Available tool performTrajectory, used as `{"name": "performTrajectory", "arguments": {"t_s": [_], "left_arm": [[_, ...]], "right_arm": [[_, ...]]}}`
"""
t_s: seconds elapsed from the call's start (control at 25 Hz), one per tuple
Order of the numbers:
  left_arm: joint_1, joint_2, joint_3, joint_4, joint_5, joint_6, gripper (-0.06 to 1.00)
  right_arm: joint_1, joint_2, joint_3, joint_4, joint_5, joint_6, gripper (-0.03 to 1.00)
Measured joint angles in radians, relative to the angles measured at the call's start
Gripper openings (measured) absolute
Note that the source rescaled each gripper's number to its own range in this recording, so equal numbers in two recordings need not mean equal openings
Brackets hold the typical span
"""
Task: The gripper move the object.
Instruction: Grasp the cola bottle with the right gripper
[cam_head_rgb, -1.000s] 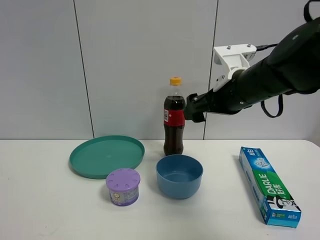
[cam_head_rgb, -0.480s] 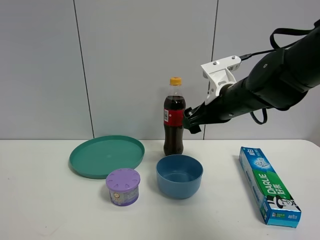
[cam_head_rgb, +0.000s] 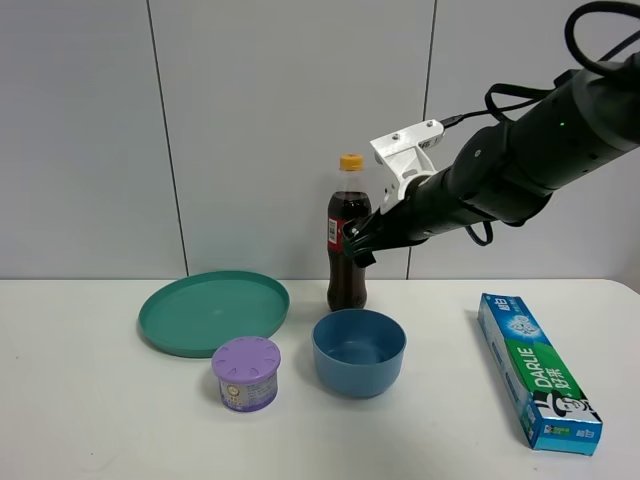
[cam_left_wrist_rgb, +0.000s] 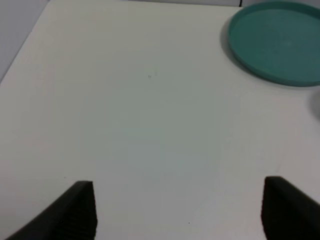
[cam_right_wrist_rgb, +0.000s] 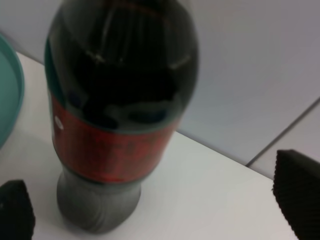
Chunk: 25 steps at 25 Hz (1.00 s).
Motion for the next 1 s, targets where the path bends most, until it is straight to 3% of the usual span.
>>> {"name": "performTrajectory", "arguments": {"t_s": [0.36, 0.56, 0.8, 1.0], "left_arm": [[0.000, 0.000, 0.000, 0.000, 0.000, 0.000, 1.00], [0.000, 0.000, 0.000, 0.000, 0.000, 0.000, 1.00], [0.000, 0.000, 0.000, 0.000, 0.000, 0.000, 1.00], [0.000, 0.000, 0.000, 0.000, 0.000, 0.000, 1.00]], "right_arm": [[0.008, 0.085, -0.039, -0.050, -0.120, 0.091, 0.90], [0.011, 0.118, -0.048, -0.166, -0.146, 0.164, 0.90], [0.023, 0.153, -0.053, -0.327, -0.250, 0.349, 0.90], [0.023, 0.186, -0.053, -0.356, -0.326, 0.425, 0.90]]}}
